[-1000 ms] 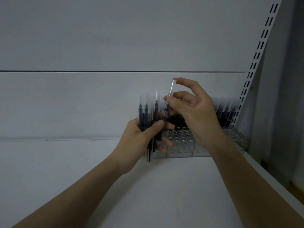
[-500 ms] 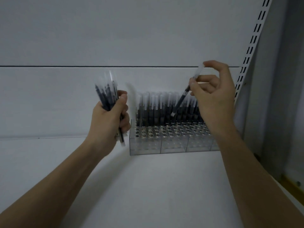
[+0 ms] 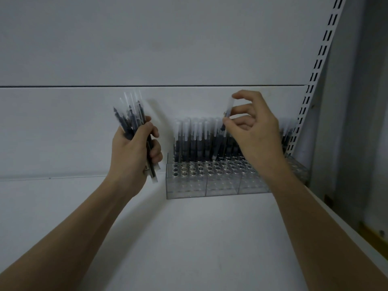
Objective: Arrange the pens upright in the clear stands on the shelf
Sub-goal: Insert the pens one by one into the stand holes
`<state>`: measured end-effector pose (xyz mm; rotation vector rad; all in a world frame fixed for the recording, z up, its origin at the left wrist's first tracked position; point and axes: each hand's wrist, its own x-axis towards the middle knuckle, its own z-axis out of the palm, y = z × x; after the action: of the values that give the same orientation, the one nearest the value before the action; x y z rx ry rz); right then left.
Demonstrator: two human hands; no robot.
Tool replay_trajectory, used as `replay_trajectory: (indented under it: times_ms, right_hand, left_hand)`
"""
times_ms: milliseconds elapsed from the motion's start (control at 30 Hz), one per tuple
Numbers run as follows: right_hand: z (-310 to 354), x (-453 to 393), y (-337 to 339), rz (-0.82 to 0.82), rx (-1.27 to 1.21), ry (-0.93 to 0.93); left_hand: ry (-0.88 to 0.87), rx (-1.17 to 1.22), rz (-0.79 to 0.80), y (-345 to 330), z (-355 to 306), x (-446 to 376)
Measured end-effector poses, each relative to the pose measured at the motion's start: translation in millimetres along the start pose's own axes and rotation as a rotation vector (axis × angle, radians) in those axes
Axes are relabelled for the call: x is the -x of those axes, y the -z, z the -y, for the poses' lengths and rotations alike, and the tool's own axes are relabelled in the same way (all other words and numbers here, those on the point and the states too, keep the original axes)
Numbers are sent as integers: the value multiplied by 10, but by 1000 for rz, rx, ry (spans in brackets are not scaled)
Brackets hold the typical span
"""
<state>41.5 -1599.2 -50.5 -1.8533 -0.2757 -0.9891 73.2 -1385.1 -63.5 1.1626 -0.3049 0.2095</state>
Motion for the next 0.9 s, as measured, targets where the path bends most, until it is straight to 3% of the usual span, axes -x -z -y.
replay_trajectory:
  times_ms: [267, 367, 500, 600, 900]
  right_hand:
    - [-107, 36, -20, 281, 229, -77]
    - [-112, 9, -1, 206, 290, -4]
    - [-72, 4, -21, 75, 239, 65]
    - [-4, 10, -15, -27, 182, 70]
    - [6, -15, -8, -95, 63, 72]
  left_hand:
    - [-33, -7, 66, -48, -35, 75]
    - [3, -28, 167, -110, -52, 143]
    - [25, -79, 420, -225, 64, 340]
    - [-4, -231, 576, -269, 223, 492]
    - [131, -477, 663, -377, 470, 714]
